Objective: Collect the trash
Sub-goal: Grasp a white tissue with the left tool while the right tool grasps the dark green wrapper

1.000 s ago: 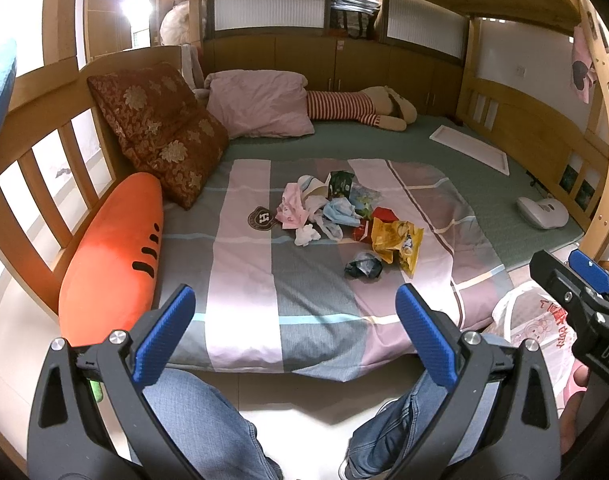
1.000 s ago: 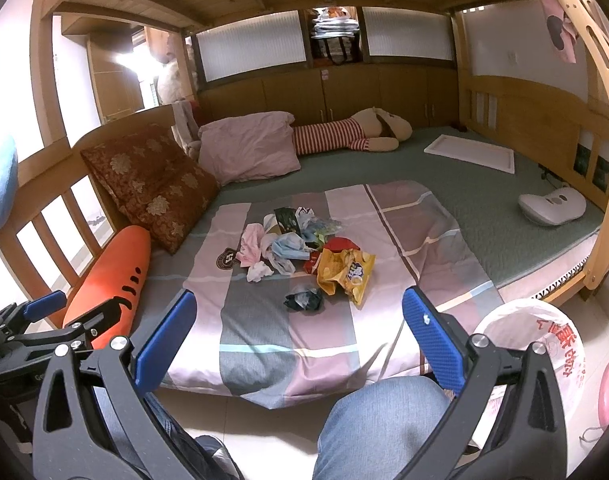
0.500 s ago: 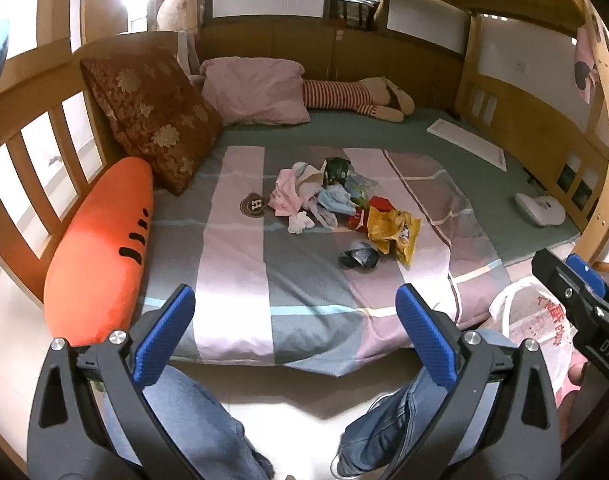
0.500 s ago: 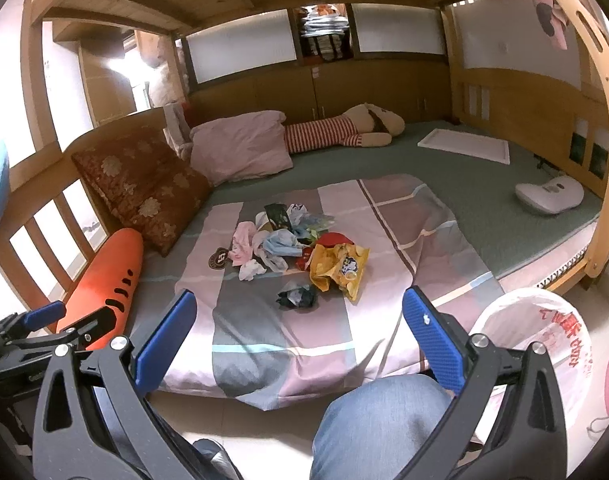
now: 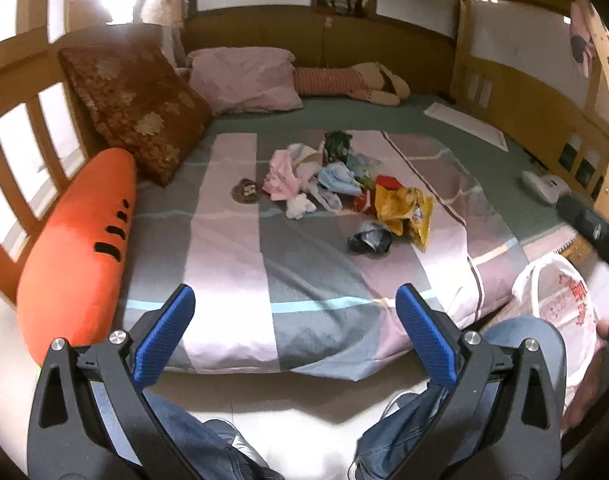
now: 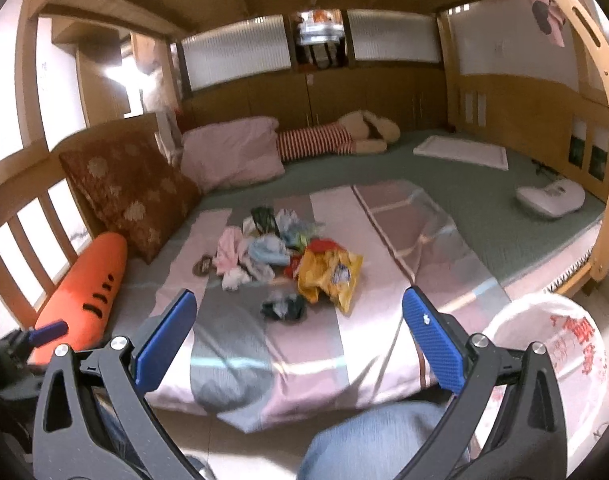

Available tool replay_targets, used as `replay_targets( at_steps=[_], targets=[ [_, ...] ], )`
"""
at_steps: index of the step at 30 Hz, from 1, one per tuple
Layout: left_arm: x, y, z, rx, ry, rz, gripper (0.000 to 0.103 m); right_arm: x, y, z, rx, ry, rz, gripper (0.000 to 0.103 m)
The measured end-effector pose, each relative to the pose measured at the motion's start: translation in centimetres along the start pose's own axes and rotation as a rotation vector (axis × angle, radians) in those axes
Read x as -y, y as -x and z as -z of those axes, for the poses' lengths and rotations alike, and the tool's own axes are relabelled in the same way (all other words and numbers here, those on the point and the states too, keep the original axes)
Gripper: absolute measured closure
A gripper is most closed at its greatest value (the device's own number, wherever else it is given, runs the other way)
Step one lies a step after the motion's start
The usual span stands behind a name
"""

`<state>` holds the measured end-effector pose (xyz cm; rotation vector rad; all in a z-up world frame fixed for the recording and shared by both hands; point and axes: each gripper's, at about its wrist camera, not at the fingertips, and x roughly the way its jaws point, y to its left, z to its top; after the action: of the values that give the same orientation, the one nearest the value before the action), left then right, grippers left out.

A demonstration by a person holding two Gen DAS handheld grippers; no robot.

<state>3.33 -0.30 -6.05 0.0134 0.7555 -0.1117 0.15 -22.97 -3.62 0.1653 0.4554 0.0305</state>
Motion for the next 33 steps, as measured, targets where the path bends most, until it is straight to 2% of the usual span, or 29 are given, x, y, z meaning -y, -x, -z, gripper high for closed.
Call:
replay_targets(
  at_steps=[1, 3, 4, 7, 12, 15, 17, 20, 22, 25, 26, 27, 30, 31, 32, 33],
  targets=[
    [-0.2, -0.6, -0.2, -0.013, 0.004, 0.025, 0.003, 0.1, -0.3, 0.0, 0.028, 0.007, -0.022, 0.002],
    [-0.8, -1.5, -0.8, -0.028, 0.014, 0.083, 0.003, 0.4, -1.1, -0.1, 0.094, 0.024, -0.131, 0.002],
    [-1.3, -2.2, -1.4, -0.033, 0.029, 0.142, 0.003, 0.6, -1.8, -0.4, 0.107, 0.027, -0.165, 0.002],
    [-2.4, -3.9, -3.8, -0.033, 0.073, 0.236, 0.003, 0.6, -4.7, -2.5, 0.097, 0.062, -0.127, 0.002],
    [-3.1, -5.9, -9.8, 0.072, 0.058, 0.166, 0.003, -0.4, -10.8, -6.8, 0.072, 0.155, -0.159, 0.002],
    [-4.0, -8.0, -14.4, 0.137, 0.041, 0.123, 0.003, -1.3, -16.4, -8.5, 0.017, 0.201, -0.143, 0.002],
    [-4.7, -9.7, -16.5, 0.162, 0.043, 0.123, 0.003, -1.7, -20.6, -9.0, -0.026, 0.210, -0.147, 0.002],
    [-6.4, -14.1, -18.1, 0.133, 0.055, 0.096, 0.003, -2.0, -28.4, -8.6, -0.143, 0.213, -0.185, 0.002],
    [-7.7, -17.1, -17.5, 0.099, 0.085, 0.081, 0.003, -2.3, -32.7, -7.8, -0.212, 0.212, -0.187, 0.002],
    [-8.9, -22.2, -15.0, -0.063, 0.129, 0.105, 0.003, -2.8, -37.4, -6.7, -0.244, 0.236, -0.198, 0.006],
    [-9.1, -23.7, -14.3, -0.130, 0.150, 0.159, 0.003, -3.1, -38.8, -6.5, -0.263, 0.242, -0.199, 0.010],
    [-9.2, -24.6, -14.0, -0.153, 0.162, 0.192, 0.003, -3.2, -40.2, -6.3, -0.295, 0.234, -0.217, 0.013],
    [-7.6, -26.6, -13.0, -0.186, 0.097, 0.178, 0.003, -3.4, -42.2, -6.2, -0.342, 0.179, -0.277, 0.037],
    [-7.2, -27.0, -12.8, -0.191, 0.080, 0.170, 0.003, -3.6, -42.8, -6.2, -0.368, 0.168, -0.288, 0.060],
    [-6.5, -27.9, -12.4, -0.206, 0.063, 0.165, 0.003, -3.6, -42.8, -6.2, -0.390, 0.159, -0.292, 0.089],
    [-5.9, -28.3, -12.2, -0.219, 0.056, 0.168, 0.004, -3.5, -42.4, -6.4, -0.385, 0.149, -0.287, 0.094]
  ],
)
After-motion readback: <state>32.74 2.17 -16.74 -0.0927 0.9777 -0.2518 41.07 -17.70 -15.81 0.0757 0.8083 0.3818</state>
